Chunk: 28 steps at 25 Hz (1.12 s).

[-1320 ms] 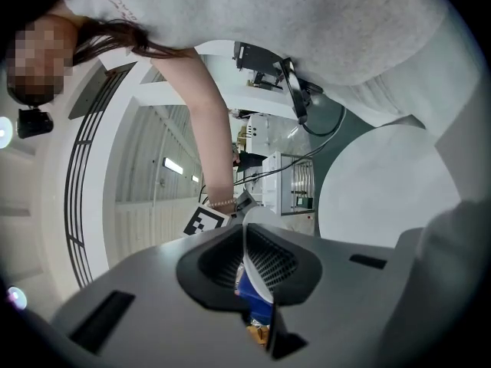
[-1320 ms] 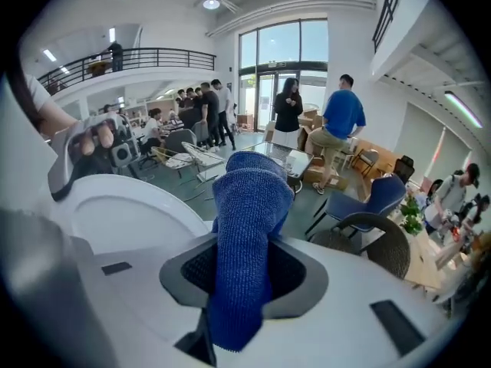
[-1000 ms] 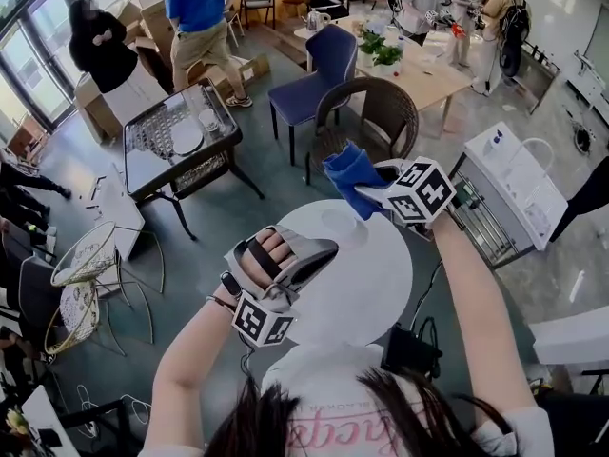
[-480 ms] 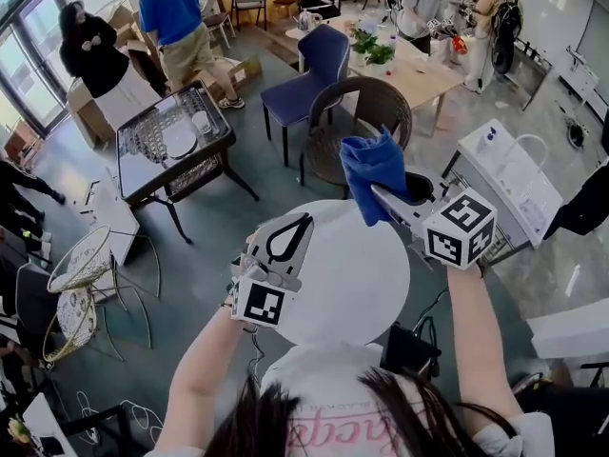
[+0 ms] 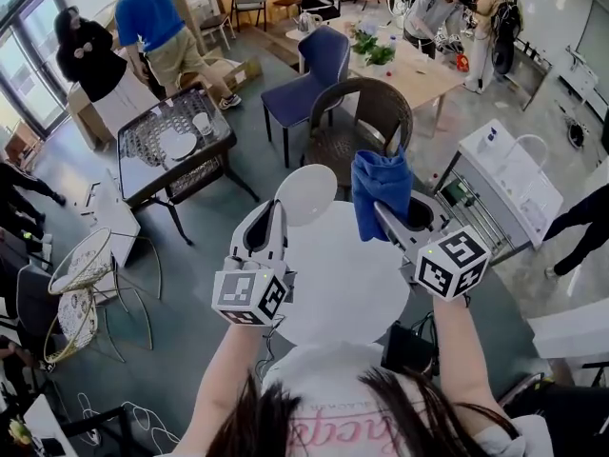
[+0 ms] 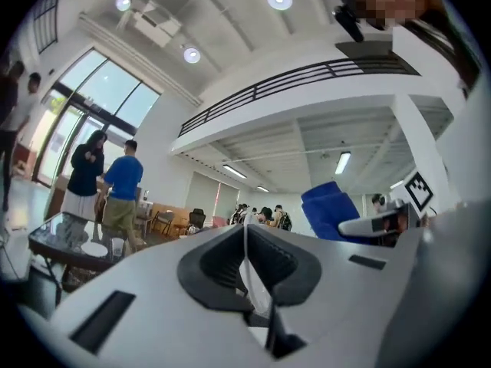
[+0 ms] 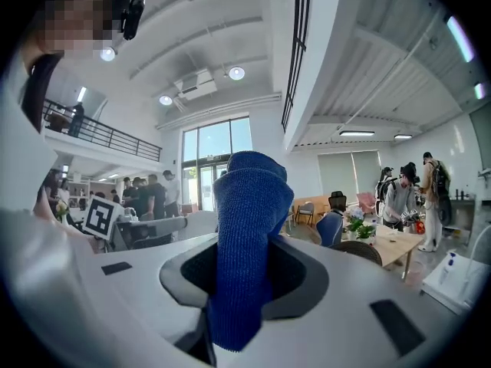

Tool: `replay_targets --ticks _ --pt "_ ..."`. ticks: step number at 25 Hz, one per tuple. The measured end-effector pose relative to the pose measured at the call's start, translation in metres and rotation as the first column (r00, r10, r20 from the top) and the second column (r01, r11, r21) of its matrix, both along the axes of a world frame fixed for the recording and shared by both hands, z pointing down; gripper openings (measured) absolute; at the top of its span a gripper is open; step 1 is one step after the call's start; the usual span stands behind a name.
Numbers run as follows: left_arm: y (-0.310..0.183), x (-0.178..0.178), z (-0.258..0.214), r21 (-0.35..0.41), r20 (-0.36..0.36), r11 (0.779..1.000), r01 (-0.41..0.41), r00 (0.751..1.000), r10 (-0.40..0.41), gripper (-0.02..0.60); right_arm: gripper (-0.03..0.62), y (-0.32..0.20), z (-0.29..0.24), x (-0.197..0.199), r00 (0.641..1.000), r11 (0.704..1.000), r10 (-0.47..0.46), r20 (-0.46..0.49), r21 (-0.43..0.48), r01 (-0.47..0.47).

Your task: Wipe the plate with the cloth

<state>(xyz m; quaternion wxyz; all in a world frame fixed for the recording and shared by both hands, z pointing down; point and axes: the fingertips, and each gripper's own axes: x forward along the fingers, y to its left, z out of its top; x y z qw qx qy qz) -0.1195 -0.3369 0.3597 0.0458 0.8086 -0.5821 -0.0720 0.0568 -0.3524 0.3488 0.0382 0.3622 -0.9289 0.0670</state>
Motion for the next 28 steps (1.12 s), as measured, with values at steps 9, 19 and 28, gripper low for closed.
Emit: replay_targets --ticks 9,19,28 --pt "0.005 -0.014 0.006 -0.091 -0.270 0.995 -0.050 0.962 0.024 0.020 0.132 0.012 0.027 0.002 0.999 0.996 0.047 0.019 -0.072 -0.045" --pt "0.014 -0.014 0.038 -0.192 -0.442 0.973 -0.126 0.897 0.029 0.020 0.132 0.023 0.055 0.013 0.996 0.986 0.092 -0.006 -0.136 -0.092" --pt "0.013 -0.007 0.047 -0.211 -0.456 0.965 -0.154 0.889 0.042 0.020 0.132 0.025 0.060 0.013 0.995 0.985 0.094 -0.017 -0.143 -0.095"
